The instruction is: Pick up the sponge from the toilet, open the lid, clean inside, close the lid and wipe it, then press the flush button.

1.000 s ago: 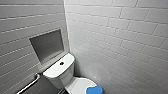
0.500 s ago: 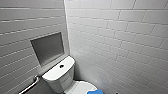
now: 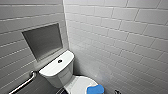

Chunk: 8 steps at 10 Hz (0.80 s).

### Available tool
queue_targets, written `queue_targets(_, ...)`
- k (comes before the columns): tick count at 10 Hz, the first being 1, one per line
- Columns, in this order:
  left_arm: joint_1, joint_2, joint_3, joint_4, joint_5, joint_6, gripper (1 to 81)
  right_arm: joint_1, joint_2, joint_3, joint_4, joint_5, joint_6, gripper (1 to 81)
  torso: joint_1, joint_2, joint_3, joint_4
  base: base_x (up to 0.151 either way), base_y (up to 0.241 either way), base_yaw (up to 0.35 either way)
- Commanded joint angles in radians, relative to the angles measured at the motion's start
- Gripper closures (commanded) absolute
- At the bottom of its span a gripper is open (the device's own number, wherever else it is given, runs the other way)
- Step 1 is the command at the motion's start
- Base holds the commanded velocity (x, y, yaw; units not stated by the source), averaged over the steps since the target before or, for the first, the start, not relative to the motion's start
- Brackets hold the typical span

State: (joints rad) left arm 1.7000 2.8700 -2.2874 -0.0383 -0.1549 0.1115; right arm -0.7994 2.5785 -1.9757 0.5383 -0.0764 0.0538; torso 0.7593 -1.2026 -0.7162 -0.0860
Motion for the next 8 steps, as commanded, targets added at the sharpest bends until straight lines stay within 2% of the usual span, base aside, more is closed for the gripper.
queue_targets(1,0.013,-0.003,0.017,-0.008,0.072,0.008,1.0,0.139,-0.009,0.012,0.022,-0.051,0.003,1.0,0.063,-0.097,-0.091,0.0,0.0,0.0,0.0)
queue_targets(2,0.013,-0.003,0.017,-0.009,0.072,0.008,1.0,0.15,0.004,0.012,0.023,-0.051,0.004,1.0,0.087,-0.135,-0.127,0.0,0.0,0.0,0.0)
queue_targets(3,0.011,-0.001,0.017,-0.012,0.072,0.008,1.0,0.166,0.014,0.011,0.028,-0.051,0.015,1.0,0.109,-0.171,-0.067,0.0,0.0,0.0,0.0)
queue_targets(4,0.013,0.0,0.017,-0.014,0.072,0.008,1.0,0.186,0.036,0.009,0.034,-0.051,0.047,1.0,0.127,-0.198,-0.09,0.0,0.0,0.0,0.0)
queue_targets(8,0.013,0.002,0.017,-0.017,0.071,0.005,1.0,0.189,0.105,-0.06,0.038,-0.051,0.191,1.0,0.21,-0.33,-0.108,0.0,0.0,0.0,0.0)
